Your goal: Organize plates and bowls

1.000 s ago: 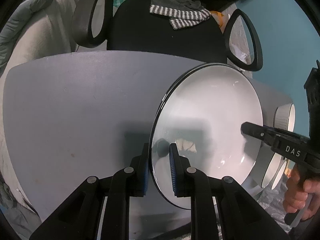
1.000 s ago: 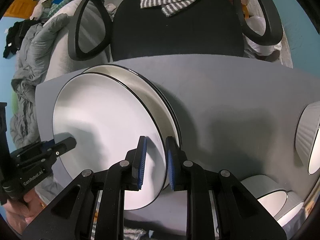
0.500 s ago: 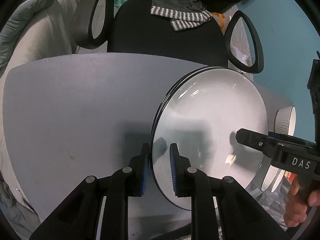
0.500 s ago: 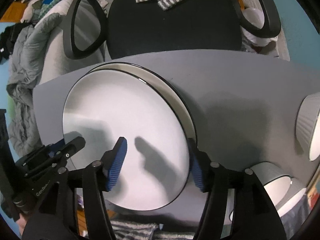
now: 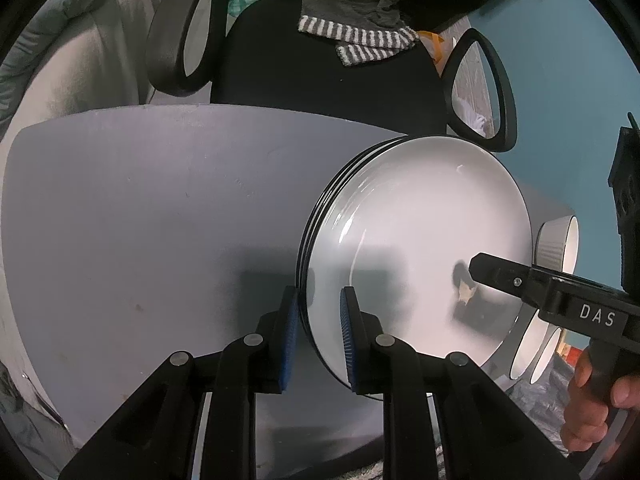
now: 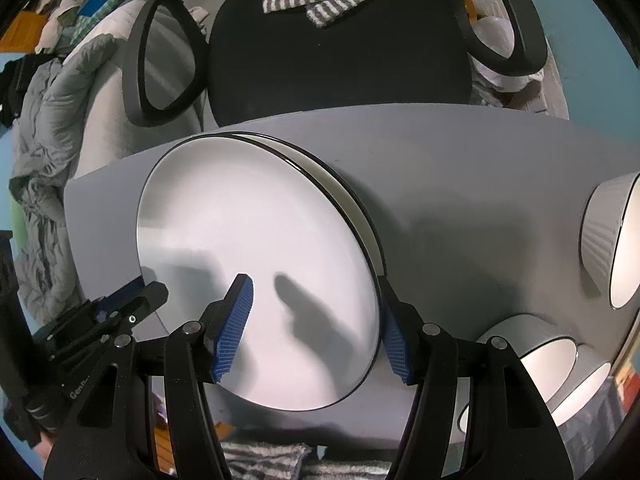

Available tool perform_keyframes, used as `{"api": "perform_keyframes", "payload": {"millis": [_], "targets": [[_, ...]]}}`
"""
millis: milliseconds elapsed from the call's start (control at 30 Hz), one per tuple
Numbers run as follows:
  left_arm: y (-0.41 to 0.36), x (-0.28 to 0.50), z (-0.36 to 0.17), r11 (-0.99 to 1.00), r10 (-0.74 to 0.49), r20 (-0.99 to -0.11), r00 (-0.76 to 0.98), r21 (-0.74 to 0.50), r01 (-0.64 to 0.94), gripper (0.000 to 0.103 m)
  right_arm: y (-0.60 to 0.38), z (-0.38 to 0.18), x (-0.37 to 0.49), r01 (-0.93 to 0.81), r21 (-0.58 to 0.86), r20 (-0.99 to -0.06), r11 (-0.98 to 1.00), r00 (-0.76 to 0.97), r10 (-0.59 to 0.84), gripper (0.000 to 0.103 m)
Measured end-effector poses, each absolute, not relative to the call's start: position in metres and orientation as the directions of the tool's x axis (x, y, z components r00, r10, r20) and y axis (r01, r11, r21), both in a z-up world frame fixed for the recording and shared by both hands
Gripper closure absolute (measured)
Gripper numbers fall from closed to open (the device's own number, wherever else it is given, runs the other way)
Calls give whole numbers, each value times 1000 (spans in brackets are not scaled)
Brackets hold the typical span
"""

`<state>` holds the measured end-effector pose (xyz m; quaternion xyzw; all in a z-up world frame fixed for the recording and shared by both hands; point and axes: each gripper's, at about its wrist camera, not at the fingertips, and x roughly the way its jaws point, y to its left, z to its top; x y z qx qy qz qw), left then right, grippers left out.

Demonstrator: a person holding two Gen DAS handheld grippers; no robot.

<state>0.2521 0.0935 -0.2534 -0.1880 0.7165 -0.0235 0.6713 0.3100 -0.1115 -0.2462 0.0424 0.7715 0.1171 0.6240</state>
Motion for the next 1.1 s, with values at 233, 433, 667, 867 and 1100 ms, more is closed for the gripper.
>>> {"api": "perform_keyframes", "payload": {"millis": [233, 433, 667, 867, 1100], "targets": [[94, 250, -251, 921, -327, -945, -14, -315, -231, 80, -117, -240, 307, -76, 185, -966, 980, -194, 168, 40], [91, 242, -245, 916, -341, -940, -4, -331, -227, 79, -117, -238, 303, -72, 205, -963, 976, -192, 188, 40], [85, 229, -231, 924, -323, -946, 31, -322, -208, 74, -107, -227, 293, -152, 148, -983, 977, -133, 128, 40], [77, 216, -212, 937, -301, -951, 69, -309, -164, 57, -104, -218, 281, -199, 124, -990, 972, -90, 108, 39], [68, 202, -195, 956, -267, -959, 98, -276, -96, 50, -98, -203, 265, -253, 81, -997, 964, -39, 74, 39]]}}
